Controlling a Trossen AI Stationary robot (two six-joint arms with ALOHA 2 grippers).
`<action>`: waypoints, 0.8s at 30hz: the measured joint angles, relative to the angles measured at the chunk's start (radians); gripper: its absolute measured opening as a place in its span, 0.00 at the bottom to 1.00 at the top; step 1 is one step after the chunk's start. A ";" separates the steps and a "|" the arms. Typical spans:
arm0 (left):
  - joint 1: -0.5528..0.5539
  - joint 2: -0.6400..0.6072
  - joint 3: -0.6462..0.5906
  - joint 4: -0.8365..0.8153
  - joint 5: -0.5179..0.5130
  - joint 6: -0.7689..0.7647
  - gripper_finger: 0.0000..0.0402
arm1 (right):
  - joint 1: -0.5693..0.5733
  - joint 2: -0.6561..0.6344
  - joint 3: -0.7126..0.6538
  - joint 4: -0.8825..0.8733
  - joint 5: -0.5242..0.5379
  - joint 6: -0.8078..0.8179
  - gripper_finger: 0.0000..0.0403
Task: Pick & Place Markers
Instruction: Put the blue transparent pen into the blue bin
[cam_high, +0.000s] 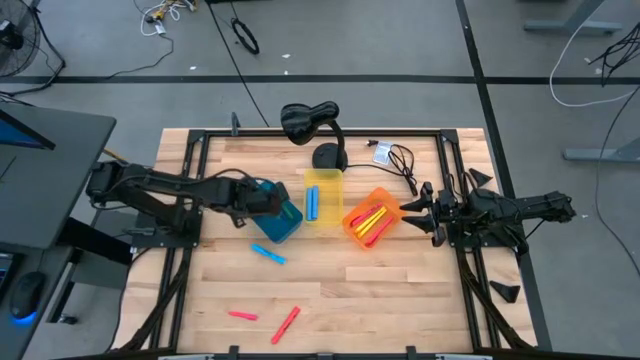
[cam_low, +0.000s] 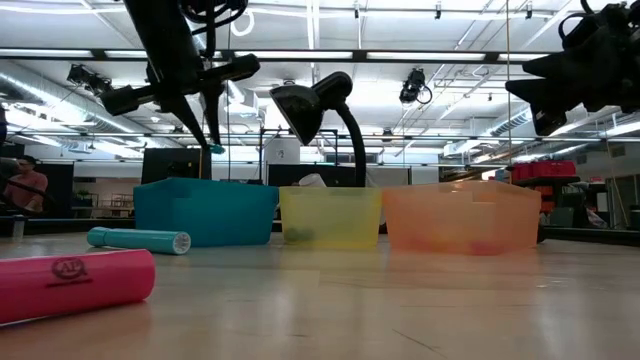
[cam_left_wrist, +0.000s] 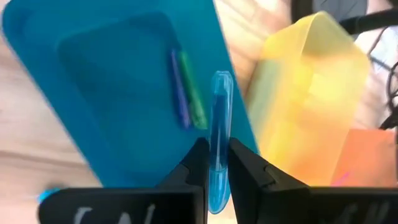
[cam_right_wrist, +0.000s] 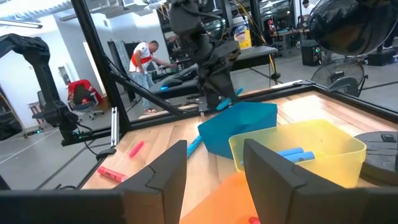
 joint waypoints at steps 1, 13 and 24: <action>0.011 0.000 0.000 0.010 0.000 0.006 0.10 | 0.000 0.000 0.000 0.000 0.000 0.000 0.40; 0.037 0.002 0.000 -0.017 -0.008 0.015 0.10 | 0.000 0.000 0.000 0.000 0.000 0.000 0.40; 0.043 0.030 -0.001 -0.023 -0.002 -0.008 0.10 | 0.000 0.000 0.000 0.000 0.000 0.000 0.40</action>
